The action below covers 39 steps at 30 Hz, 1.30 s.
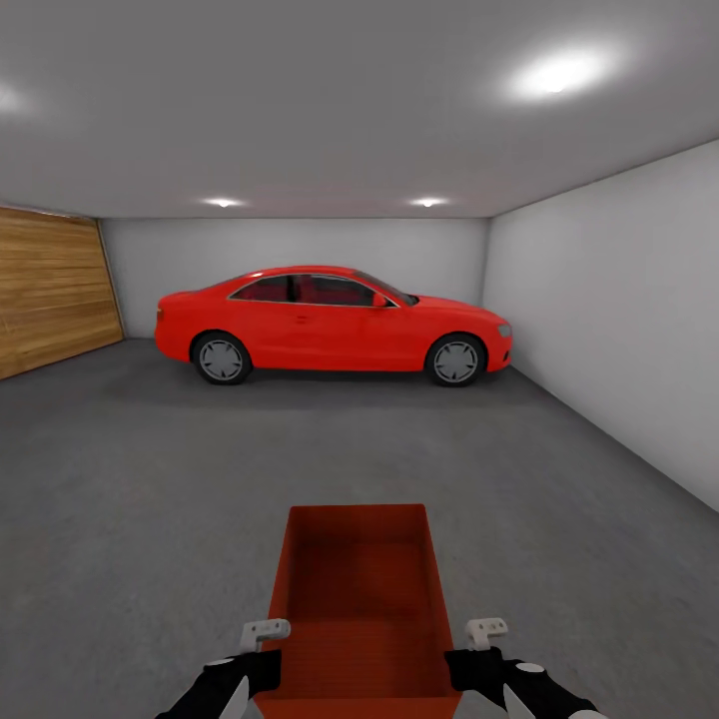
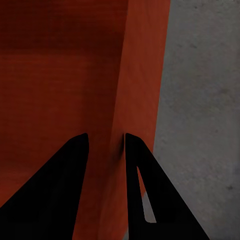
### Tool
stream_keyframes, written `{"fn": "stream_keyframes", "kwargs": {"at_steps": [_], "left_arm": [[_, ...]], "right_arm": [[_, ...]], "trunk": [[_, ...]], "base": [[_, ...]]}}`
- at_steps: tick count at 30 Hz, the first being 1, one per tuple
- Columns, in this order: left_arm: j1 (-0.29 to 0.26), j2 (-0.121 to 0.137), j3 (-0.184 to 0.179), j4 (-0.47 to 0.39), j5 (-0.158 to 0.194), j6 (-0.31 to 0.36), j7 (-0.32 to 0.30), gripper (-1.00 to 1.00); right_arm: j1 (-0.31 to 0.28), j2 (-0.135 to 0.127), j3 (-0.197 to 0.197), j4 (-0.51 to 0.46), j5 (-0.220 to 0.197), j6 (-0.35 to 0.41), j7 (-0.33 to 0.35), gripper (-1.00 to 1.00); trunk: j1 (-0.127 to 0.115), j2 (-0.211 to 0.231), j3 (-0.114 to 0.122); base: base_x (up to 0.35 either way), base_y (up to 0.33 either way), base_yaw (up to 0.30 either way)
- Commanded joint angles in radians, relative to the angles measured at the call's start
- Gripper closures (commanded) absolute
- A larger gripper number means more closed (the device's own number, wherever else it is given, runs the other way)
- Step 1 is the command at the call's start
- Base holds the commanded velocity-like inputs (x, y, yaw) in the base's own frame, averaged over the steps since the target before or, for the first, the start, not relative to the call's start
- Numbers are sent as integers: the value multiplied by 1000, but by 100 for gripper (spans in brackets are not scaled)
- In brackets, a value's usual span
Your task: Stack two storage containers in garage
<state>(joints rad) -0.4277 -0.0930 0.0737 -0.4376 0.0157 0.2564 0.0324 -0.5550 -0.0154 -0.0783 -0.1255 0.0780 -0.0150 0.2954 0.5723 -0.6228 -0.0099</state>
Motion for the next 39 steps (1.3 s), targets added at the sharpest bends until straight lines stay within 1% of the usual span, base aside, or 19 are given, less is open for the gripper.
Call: {"fn": "stream_keyframes", "kwargs": {"at_steps": [1,12,25,33,39], "left_arm": [[0,18,0,-4,-21,-37,27,100],[0,18,0,-4,-21,-38,27,100],[0,18,0,-4,-21,-37,27,100],[0,18,0,-4,-21,-37,27,100],[0,18,0,-4,-21,-37,27,100]], "right_arm": [[0,0,31,4,12,-3,5,100],[0,0,31,4,12,-2,5,100],[0,0,31,4,12,-2,5,100],[0,0,31,4,12,-2,5,100],[0,0,31,4,12,-2,5,100]], "trunk": [[0,-1,-1],[0,-1,-1],[0,-1,-1],[0,-1,-1],[0,-1,-1]], "base": [[0,0,0],[0,0,54],[1,0,5],[186,0,0],[55,0,0]]}}
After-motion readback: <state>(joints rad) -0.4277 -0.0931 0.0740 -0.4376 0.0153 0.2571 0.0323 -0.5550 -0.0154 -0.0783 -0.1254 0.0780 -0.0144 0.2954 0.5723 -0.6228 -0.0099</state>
